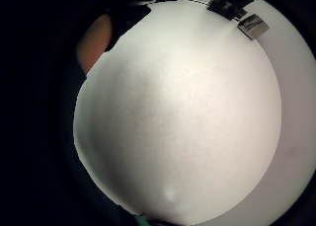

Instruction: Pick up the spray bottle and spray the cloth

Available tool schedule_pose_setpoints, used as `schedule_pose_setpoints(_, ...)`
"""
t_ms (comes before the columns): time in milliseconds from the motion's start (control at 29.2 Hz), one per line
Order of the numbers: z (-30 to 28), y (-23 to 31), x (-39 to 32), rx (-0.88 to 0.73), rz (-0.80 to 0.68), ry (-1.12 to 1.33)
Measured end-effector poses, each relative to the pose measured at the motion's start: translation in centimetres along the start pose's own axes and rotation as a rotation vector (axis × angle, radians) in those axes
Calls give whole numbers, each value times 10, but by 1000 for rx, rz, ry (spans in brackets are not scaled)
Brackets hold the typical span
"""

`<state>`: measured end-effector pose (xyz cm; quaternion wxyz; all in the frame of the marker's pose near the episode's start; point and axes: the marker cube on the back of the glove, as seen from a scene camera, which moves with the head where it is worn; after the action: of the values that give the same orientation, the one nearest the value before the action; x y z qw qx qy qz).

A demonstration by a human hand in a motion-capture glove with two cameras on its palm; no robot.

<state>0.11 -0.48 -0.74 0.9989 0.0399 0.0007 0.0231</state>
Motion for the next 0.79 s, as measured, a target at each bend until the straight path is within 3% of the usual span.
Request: schedule_pose_setpoints(789, 2, -1, 1, 2, -8, -9)
